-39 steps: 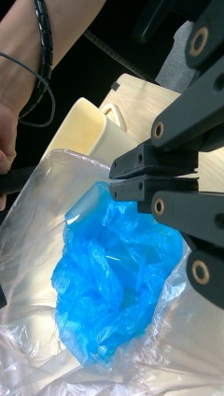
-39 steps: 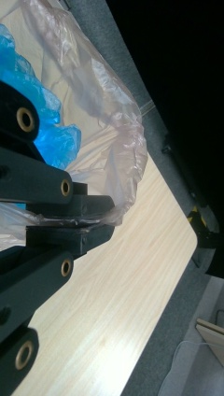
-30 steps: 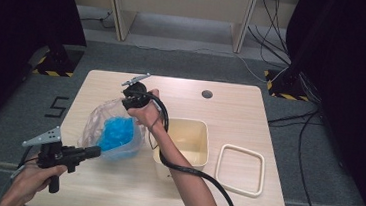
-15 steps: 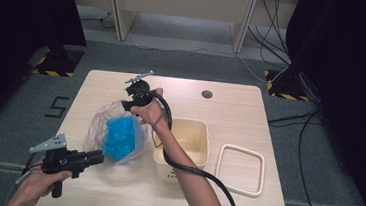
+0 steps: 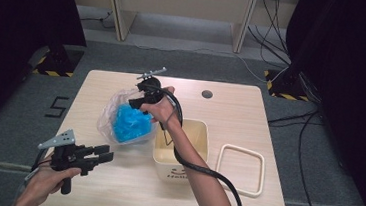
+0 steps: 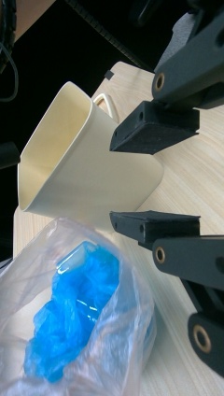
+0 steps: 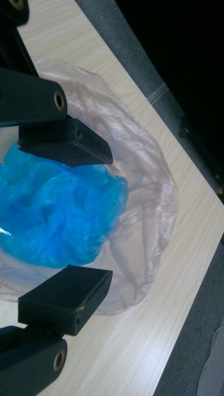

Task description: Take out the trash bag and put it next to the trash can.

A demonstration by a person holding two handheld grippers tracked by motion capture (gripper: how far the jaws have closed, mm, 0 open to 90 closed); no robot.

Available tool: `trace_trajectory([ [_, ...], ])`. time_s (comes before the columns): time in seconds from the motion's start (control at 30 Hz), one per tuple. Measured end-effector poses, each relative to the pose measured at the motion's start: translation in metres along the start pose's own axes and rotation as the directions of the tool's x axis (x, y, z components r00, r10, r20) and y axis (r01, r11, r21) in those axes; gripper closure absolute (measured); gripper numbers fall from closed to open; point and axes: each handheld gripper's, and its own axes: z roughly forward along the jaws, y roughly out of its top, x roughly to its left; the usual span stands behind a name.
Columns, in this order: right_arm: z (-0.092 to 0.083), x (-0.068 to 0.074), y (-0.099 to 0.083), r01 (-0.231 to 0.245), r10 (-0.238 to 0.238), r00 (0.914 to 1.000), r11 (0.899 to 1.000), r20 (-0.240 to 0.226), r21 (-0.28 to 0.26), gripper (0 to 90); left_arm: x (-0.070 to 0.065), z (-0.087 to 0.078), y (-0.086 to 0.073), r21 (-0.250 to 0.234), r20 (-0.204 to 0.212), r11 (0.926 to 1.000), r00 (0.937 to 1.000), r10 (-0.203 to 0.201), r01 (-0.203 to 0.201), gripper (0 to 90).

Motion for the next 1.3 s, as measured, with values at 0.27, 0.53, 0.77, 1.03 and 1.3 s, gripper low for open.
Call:
trace_trajectory([
  [0.27,-0.013,-0.004,0.002,-0.007,0.006,1.0,1.0,-0.007,-0.03,37.3,-0.004,0.003,0.001,-0.01,-0.002,0.9999,0.9999,0.012,-0.012,56.4],
  [0.53,-0.037,-0.013,-0.004,-0.008,0.007,0.9999,0.997,-0.013,-0.082,35.4,-0.014,0.012,-0.005,-0.027,0.001,0.9995,0.9998,0.018,-0.018,47.3],
  [0.77,-0.069,-0.034,-0.022,-0.047,0.045,0.9987,0.99,-0.023,-0.135,34.4,-0.024,0.029,-0.011,-0.06,0.025,0.9981,0.9995,0.018,-0.017,33.3],
  [1.03,-0.099,-0.052,-0.053,-0.055,0.055,0.9985,0.984,-0.008,-0.169,32.1,-0.03,0.049,-0.022,-0.052,0.013,0.9981,0.9994,0.034,-0.033,23.0],
  [1.3,-0.128,-0.072,-0.085,-0.081,0.086,0.9962,0.973,0.016,-0.215,29.8,-0.031,0.065,-0.038,-0.011,-0.037,0.996,0.9954,0.088,-0.089,18.7],
])
